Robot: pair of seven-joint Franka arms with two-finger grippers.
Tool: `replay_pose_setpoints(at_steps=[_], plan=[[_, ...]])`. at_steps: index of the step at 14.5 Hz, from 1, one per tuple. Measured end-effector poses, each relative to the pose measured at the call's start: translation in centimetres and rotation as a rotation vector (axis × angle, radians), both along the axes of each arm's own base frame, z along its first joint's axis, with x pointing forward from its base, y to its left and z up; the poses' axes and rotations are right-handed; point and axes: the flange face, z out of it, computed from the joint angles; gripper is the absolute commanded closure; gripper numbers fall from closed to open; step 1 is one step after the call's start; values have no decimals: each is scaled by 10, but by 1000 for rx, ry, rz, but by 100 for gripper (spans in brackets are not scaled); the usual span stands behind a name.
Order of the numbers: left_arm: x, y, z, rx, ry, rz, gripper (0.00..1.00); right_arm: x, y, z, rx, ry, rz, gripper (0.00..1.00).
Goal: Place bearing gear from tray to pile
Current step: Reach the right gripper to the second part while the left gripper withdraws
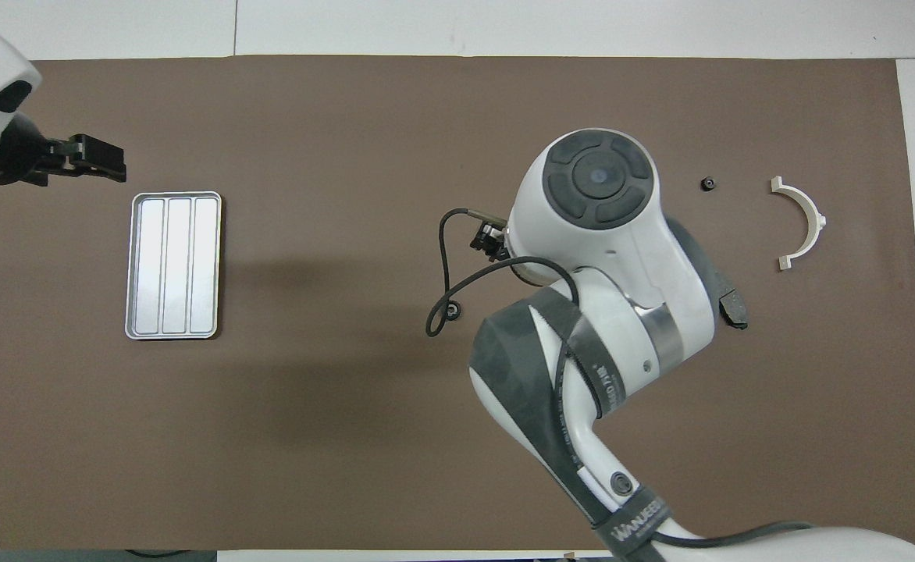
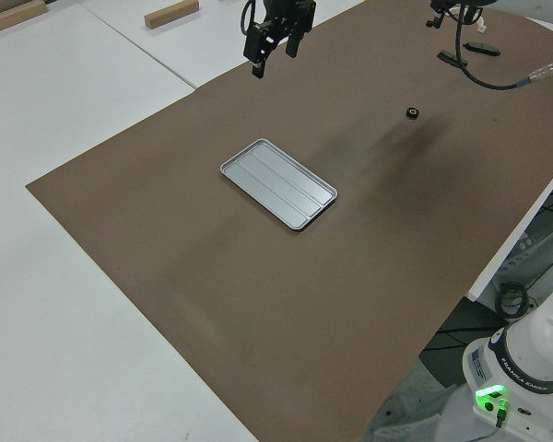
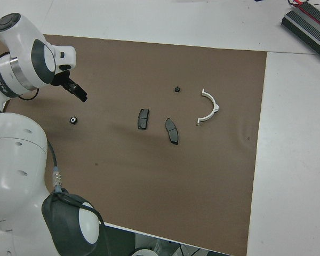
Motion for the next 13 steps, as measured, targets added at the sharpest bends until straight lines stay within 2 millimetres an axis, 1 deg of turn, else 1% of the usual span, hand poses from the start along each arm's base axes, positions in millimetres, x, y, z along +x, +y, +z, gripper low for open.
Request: replay_pose_setpoints(at_steps=[1, 2, 3, 4, 5, 9, 13], plan=[[-5, 10, 15, 1, -25, -1, 10, -7, 13, -11, 3, -6, -11, 0], [-12, 14, 33, 2, -51, 0, 19, -13, 24, -25, 6, -11, -18, 0], [-20, 13, 48, 2, -68, -1, 38, -18, 31, -37, 7, -14, -23, 0], [-27, 11, 60, 2, -76, -4, 65, -21, 37, -49, 10, -18, -29, 0], [-33, 8, 69, 2, -76, -8, 100, -23, 41, -59, 13, -22, -34, 0], [-56, 0, 87, 1, -31, -21, 100, -33, 58, -98, 12, -24, -37, 0], [-82, -6, 111, 2, -13, -29, 100, -47, 87, -147, 2, -16, -24, 0]])
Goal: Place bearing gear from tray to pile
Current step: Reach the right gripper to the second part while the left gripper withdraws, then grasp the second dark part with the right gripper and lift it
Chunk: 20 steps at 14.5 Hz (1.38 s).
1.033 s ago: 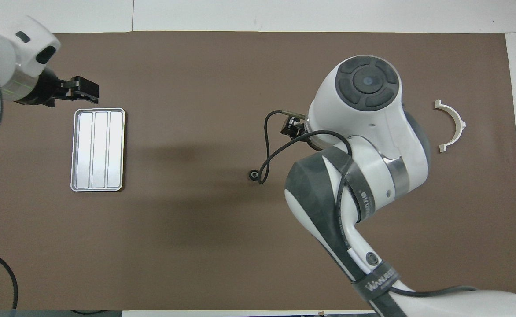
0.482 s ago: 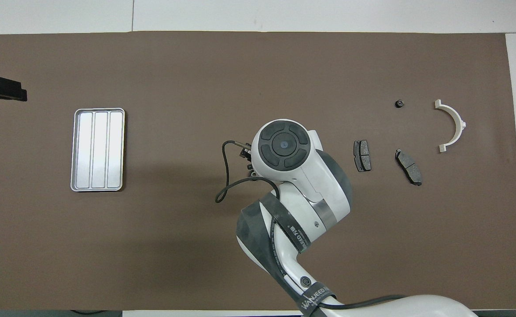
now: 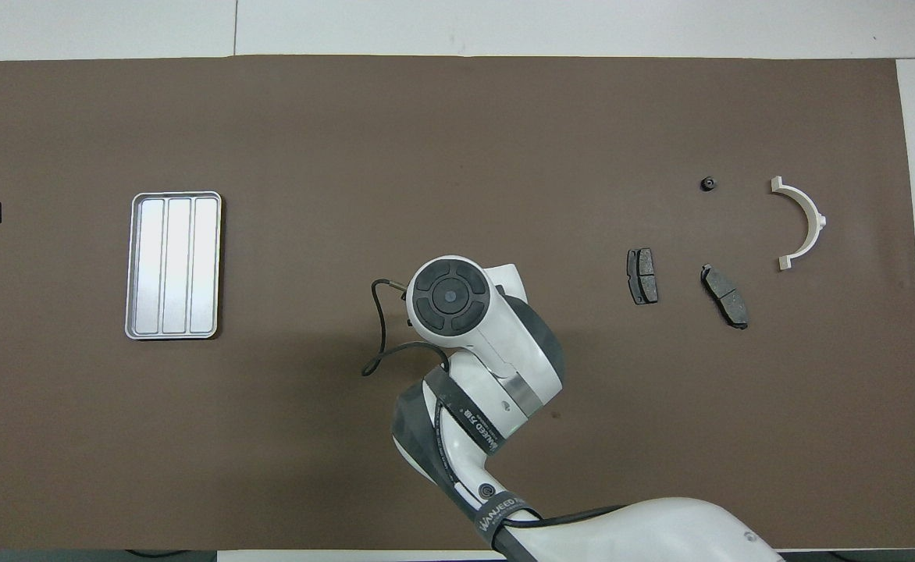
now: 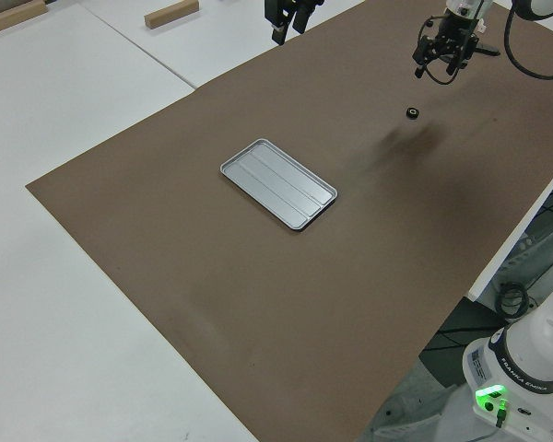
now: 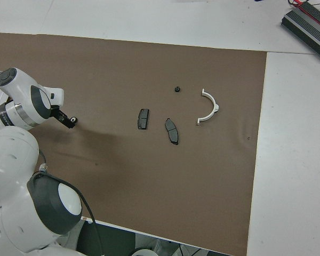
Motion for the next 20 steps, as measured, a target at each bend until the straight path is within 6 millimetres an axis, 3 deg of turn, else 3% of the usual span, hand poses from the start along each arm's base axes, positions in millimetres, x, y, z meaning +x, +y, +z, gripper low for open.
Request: replay_pose_setpoints(at_steps=[3, 7, 9, 13, 14, 15, 16, 20], plan=[[-21, -4, 18, 2, 15, -8, 100, -1, 5, -21, -5, 4, 2, 0], [-48, -10, 39, 6, 20, -18, 100, 4, 0, -22, -5, -2, -9, 0], [-59, -10, 34, 8, 35, -18, 100, 6, -1, -26, 0, -9, -12, 0], [-71, -10, -1, 11, 55, -18, 100, 11, -2, -38, 11, -26, -18, 0], [-75, -10, -8, 12, 61, -18, 47, 12, -3, -38, 11, -26, -20, 0], [-78, -10, -12, 13, 68, -17, 7, 14, -4, -38, 11, -27, -23, 1], [-80, -10, -13, 13, 72, -18, 0, 15, -6, -38, 11, -27, -26, 5], [-84, -10, -12, 14, 69, -18, 0, 17, -9, -38, 11, -27, -31, 36]])
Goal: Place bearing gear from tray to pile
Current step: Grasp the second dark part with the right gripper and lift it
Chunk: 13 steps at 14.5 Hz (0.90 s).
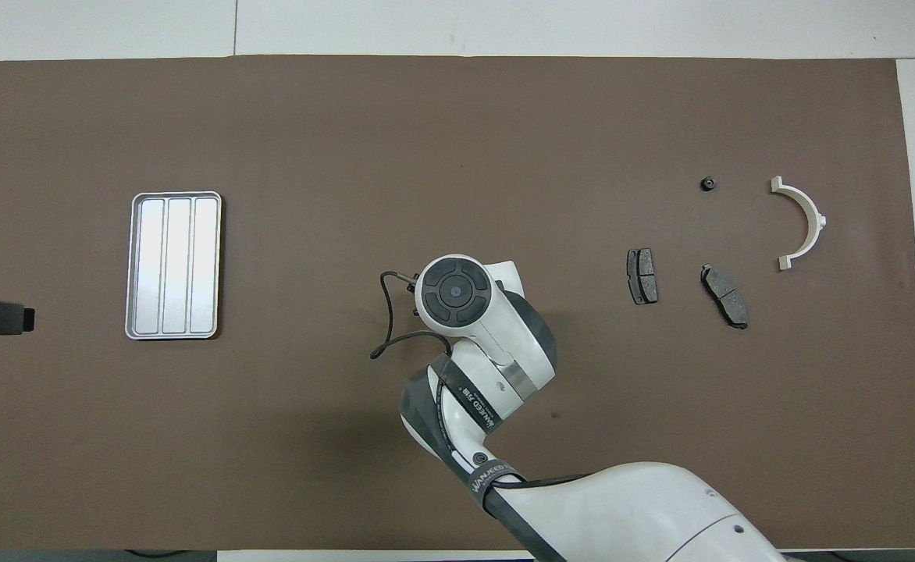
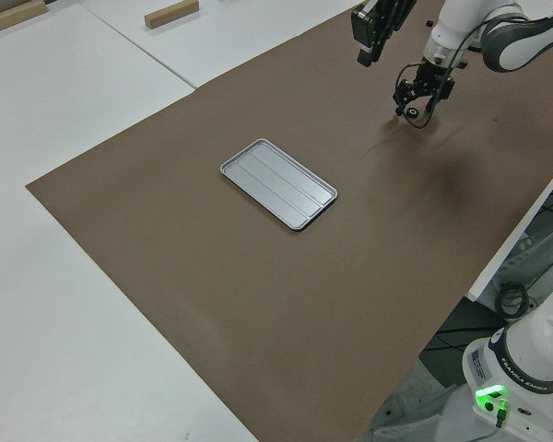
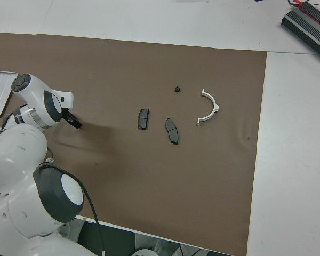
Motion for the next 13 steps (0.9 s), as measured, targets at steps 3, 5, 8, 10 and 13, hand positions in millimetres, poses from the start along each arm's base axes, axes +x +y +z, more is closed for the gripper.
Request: replay_pose_setpoints(at_steps=[3, 5, 8, 10, 13], plan=[[1, 0, -1, 0, -3, 0, 0, 0, 1, 4, 4, -4, 1, 60], [4, 0, -4, 0, -1, 0, 0, 1, 2, 7, 7, -8, 2, 79], [21, 0, -18, -3, -12, -1, 0, -1, 3, 8, 6, -6, 4, 100], [33, 0, -29, -4, -3, -1, 0, -1, 3, 9, 6, -5, 4, 100], [48, 0, -30, -6, -3, -1, 0, 5, 1, 17, -6, 9, -4, 100]])
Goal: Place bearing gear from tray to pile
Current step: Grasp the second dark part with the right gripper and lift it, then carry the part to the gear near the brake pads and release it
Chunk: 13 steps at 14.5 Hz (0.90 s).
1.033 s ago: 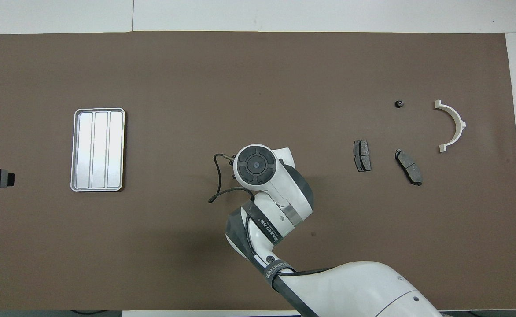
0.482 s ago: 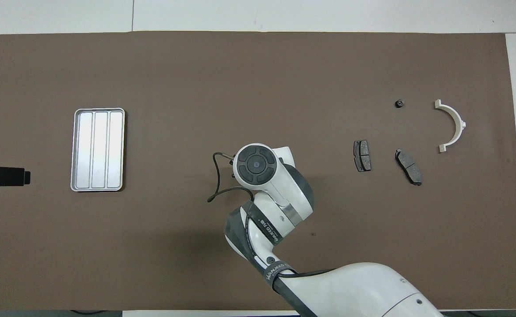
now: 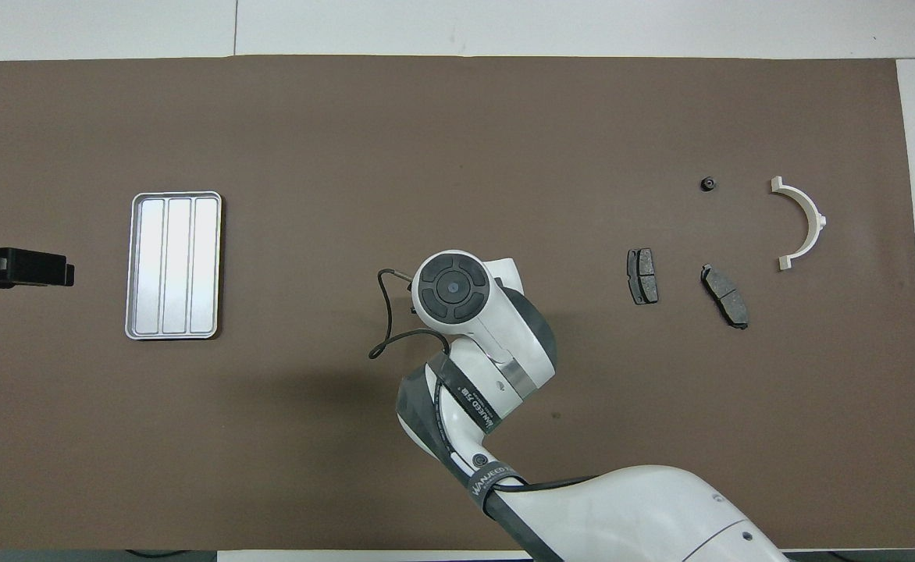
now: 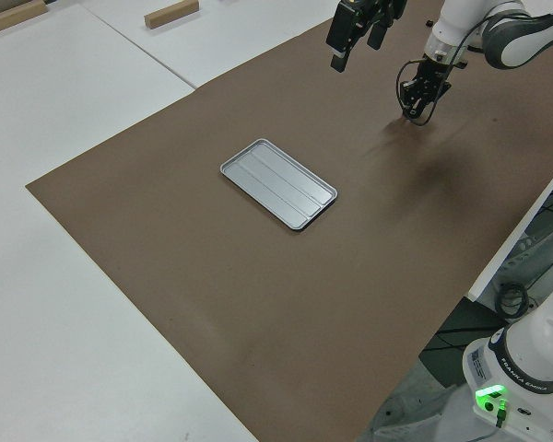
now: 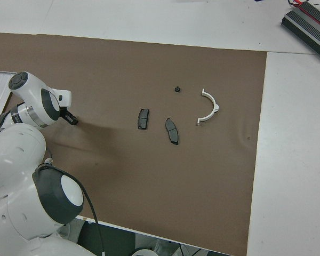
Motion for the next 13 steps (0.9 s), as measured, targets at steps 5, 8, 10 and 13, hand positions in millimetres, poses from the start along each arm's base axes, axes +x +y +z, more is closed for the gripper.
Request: replay_pose_setpoints(at_steps=[5, 8, 10, 13], plan=[[2, 3, 0, -1, 0, 5, 0, 47, -41, 59, -13, 13, 78, 100], [2, 5, 0, -1, 1, 8, 0, 71, -97, 107, -24, 41, 191, 100], [1, 3, 0, -1, 14, 6, 0, 86, -138, 137, -25, 53, 281, 100], [-3, 8, 1, -11, 46, 7, 0, 107, -201, 153, -20, 46, 412, 100]])
